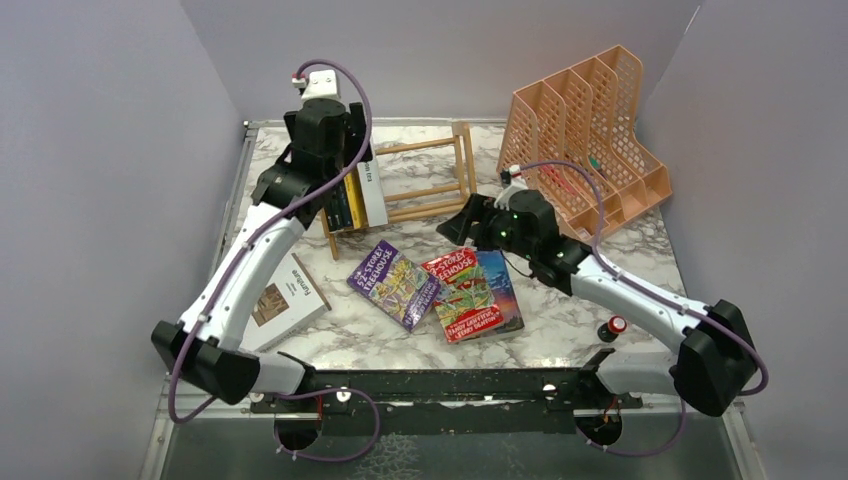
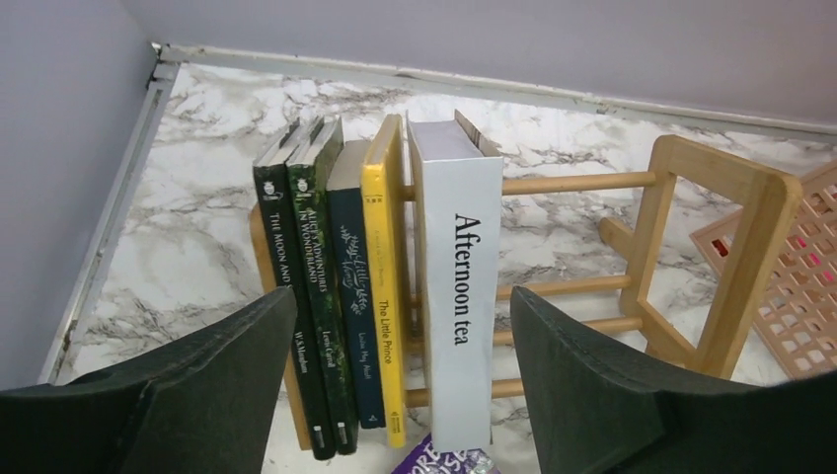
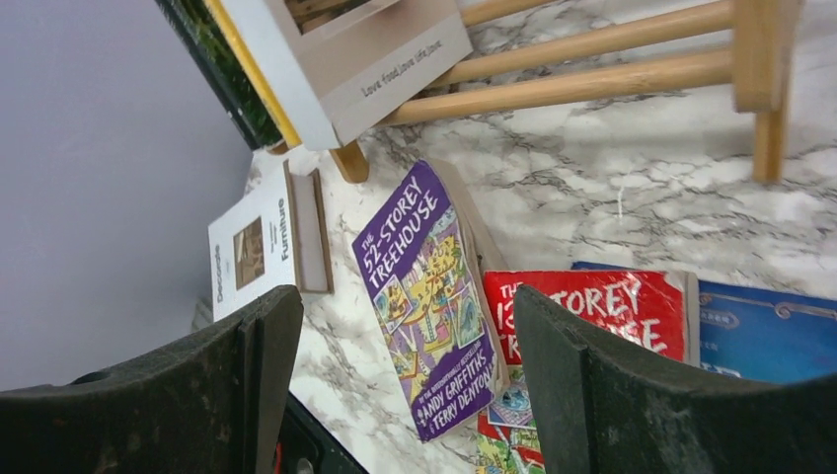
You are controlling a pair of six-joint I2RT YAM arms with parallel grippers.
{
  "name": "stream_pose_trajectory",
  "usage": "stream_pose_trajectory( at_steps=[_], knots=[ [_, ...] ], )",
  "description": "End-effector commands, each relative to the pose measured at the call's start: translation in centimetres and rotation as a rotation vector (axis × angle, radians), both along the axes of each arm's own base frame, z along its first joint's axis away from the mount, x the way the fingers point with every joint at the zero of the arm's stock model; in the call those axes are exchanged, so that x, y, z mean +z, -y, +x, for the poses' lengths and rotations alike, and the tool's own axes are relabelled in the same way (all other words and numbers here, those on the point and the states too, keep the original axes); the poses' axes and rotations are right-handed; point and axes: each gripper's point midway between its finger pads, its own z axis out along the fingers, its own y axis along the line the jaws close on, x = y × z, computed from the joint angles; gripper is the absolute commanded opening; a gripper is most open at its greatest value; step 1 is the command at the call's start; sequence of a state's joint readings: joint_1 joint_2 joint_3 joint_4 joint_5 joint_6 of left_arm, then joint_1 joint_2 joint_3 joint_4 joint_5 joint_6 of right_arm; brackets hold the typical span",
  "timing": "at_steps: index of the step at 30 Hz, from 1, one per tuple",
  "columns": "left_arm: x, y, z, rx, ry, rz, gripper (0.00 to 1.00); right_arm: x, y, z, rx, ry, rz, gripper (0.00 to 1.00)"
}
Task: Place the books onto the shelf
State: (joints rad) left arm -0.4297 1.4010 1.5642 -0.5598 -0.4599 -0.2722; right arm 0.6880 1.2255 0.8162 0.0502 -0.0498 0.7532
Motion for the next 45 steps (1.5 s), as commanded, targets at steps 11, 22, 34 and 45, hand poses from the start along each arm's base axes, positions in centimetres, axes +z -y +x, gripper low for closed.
stream_pose_trajectory(
  at_steps=[11, 22, 34, 45],
  knots=[
    [-8.9, -5.7, -12.4, 0.070, -0.222, 0.002, 0.96, -3.4, -12.7, -6.6, 0.373, -0.013, -0.135, 0.80],
    [-5.3, -12.5, -14.9, 0.384, -0.162, 0.111, 0.96, -5.7, -25.0, -9.5, 0.411, -0.020, -0.158, 0.71],
    [6.4, -16.4, -16.7, 0.534, 0.106, 0.146, 0.96, -11.0, -30.5, -6.6, 0.340, -0.045, -0.282, 0.70],
    [5.0, -15.6, -16.4, 0.474, 0.076, 0.154, 0.96, -15.4, -31.9, -6.1, 0.374, -0.107, -0.433, 0.72]
  ],
)
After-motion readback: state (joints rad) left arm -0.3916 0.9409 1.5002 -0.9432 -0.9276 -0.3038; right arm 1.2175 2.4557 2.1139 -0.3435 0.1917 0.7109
